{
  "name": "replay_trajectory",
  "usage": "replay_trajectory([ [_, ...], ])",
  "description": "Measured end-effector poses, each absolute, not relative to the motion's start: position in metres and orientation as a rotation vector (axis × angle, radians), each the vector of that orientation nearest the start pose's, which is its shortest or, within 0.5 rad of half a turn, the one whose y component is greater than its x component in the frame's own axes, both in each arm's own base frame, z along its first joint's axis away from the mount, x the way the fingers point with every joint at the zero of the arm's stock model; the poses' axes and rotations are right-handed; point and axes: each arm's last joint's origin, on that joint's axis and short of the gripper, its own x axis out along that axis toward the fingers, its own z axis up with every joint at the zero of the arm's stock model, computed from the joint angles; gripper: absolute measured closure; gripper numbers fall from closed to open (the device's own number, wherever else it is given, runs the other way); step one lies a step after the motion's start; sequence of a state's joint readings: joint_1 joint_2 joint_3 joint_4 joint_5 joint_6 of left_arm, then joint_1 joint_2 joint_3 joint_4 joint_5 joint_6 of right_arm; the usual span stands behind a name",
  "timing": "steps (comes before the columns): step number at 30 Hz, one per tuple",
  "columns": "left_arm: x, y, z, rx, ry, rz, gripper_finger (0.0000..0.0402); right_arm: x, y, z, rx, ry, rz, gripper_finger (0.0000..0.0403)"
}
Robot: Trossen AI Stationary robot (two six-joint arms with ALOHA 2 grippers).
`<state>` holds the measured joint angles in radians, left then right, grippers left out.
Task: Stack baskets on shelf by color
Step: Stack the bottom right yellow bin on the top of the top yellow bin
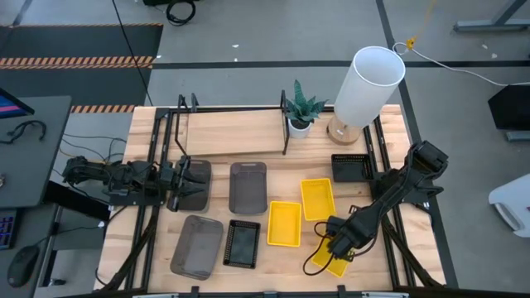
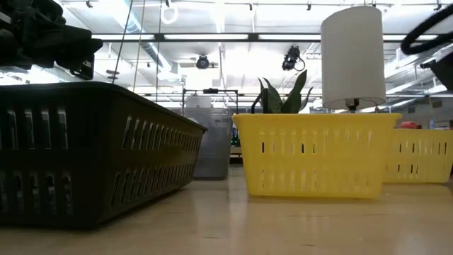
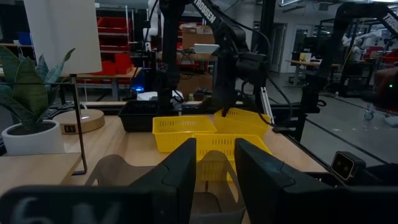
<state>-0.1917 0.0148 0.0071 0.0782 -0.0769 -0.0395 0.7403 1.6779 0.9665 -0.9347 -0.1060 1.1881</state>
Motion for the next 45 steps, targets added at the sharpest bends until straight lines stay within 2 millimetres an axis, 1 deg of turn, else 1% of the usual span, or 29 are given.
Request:
replay_trajectory([
  [8, 0.096, -0.016, 0.172, -0.049, -0.068, -0.116, 0.0285, 0.184, 0.171, 0.186, 0.411, 1.625, -0.313, 0.0397],
  [14, 0.097, -0.016, 0.172, -0.049, -0.067, -0.116, 0.0285, 0.185, 0.156, 0.21, 0.439, 1.61, -0.213, 0.0398],
  [16, 0.096, -0.016, 0.172, -0.049, -0.067, -0.116, 0.0285, 0.188, 0.151, 0.22, 0.413, 1.603, -0.185, 0.0398],
  [19, 0.096, -0.016, 0.172, -0.049, -0.067, -0.116, 0.0285, 0.195, 0.137, 0.237, 0.349, 1.601, -0.178, 0.0398],
  [22, 0.096, -0.016, 0.172, -0.049, -0.068, -0.116, 0.0285, 0.208, 0.117, 0.252, 0.25, 1.585, -0.202, 0.0398],
  [24, 0.096, -0.016, 0.172, -0.049, -0.067, -0.116, 0.0285, 0.218, 0.102, 0.257, 0.192, 1.561, -0.2, 0.0398],
  [28, 0.096, -0.016, 0.172, -0.049, -0.067, -0.116, 0.0285, 0.232, 0.068, 0.262, 0.128, 1.555, -0.168, 0.0398],
  [31, 0.096, -0.016, 0.172, -0.049, -0.067, -0.116, 0.0285, 0.237, 0.045, 0.263, 0.097, 1.559, -0.169, 0.0399],
  [35, 0.097, -0.016, 0.172, -0.049, -0.067, -0.116, 0.0285, 0.244, 0.023, 0.26, 0.032, 1.561, -0.12, 0.0399],
  [37, 0.096, -0.016, 0.172, -0.049, -0.067, -0.116, 0.0285, 0.245, 0.014, 0.259, -0.002, 1.567, -0.091, 0.0398],
  [39, 0.097, -0.016, 0.172, -0.049, -0.068, -0.116, 0.0285, 0.249, 0.008, 0.259, -0.032, 1.536, -0.059, 0.0398],
  [41, 0.096, -0.016, 0.172, -0.049, -0.068, -0.116, 0.0285, 0.253, 0.004, 0.258, -0.063, 1.497, -0.03, 0.0398],
  [45, 0.096, -0.016, 0.172, -0.049, -0.069, -0.116, 0.0285, 0.254, -0.001, 0.258, -0.106, 1.494, -0.008, 0.0397],
])
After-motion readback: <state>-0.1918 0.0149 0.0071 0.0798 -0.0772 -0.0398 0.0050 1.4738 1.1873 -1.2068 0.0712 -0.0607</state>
